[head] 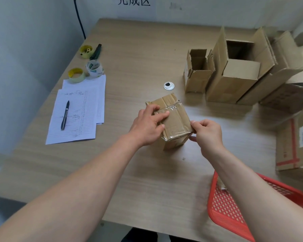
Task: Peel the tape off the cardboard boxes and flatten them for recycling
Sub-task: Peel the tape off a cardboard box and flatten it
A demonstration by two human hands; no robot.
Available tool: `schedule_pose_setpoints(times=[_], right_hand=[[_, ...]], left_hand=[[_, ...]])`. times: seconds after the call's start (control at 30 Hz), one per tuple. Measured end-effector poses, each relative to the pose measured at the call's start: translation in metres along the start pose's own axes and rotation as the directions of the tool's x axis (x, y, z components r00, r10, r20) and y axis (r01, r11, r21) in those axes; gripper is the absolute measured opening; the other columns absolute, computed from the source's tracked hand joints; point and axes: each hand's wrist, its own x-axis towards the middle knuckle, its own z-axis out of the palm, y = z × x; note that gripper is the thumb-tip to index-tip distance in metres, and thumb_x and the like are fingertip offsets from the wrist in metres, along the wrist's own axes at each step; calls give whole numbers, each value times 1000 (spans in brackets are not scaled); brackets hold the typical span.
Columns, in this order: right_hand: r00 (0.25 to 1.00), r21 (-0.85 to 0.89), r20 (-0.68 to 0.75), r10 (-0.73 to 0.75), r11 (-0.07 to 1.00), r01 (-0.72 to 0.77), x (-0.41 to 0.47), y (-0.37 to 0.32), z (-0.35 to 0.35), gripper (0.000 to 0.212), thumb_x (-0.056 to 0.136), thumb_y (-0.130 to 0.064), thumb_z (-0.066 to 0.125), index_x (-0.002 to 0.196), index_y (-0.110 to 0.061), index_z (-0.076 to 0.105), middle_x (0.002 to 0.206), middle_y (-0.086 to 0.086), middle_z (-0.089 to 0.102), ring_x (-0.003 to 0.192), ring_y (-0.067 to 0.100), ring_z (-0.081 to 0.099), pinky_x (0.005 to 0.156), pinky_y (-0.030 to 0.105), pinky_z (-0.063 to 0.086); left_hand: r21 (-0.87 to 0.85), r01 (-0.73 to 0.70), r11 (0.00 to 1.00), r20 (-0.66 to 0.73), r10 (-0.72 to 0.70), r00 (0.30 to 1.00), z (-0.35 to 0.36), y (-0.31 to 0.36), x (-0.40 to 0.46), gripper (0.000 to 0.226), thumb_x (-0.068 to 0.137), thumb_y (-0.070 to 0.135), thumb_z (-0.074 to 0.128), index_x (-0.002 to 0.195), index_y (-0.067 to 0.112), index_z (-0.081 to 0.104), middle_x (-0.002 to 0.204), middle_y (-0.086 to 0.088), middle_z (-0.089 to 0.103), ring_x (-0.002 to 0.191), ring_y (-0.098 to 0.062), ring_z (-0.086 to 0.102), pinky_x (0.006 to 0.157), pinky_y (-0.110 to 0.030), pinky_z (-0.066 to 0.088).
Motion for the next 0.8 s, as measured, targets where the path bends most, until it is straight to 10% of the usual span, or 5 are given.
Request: schedule_pose_setpoints(times=[0.27,0.5,0.6,0.7,0.8], right_hand=[[994,164,-82,72,985,-58,-7,16,11,31,87,-31,58,64,-11,54,63,5,55,70,25,56,80,63,55],[988,654,-3,156,747,-117,-36,13,1,28,99,-1,43,75,-8,55,91,13,63,87,26,61,86,42,55],[999,420,-32,38,907,-21,-32,13,-7,7,93,-9,60,90,-14,56,99,10,65,90,22,64,75,37,54],[996,124,-19,-83,989,85,-29,15,-6,33,83,-1,71,109,-19,62,97,3,69,85,16,65,78,32,54],[978,-144,-125,-166,978,148,-33,13,-3,14,81,-7,73,90,-18,72,79,-5,70,73,12,65,69,18,47]], left_hand=[[43,16,999,-9,-15,1000,4,0,1,51,96,35,57,145,42,46,154,6,27,135,-24,28,115,-39,29],[78,15,997,32,-17,999,3,-3,4,51,98,40,53,147,44,41,155,7,26,138,-23,26,117,-40,26],[84,2,996,28,-4,1000,3,-3,8,50,97,40,53,146,45,42,155,7,27,138,-23,25,117,-40,24],[99,-20,995,22,18,1000,2,-3,9,50,97,42,54,146,45,43,154,7,28,137,-24,26,117,-40,24],[142,-42,989,17,40,999,0,-5,9,49,97,46,51,146,48,41,153,7,28,136,-23,25,116,-39,22]])
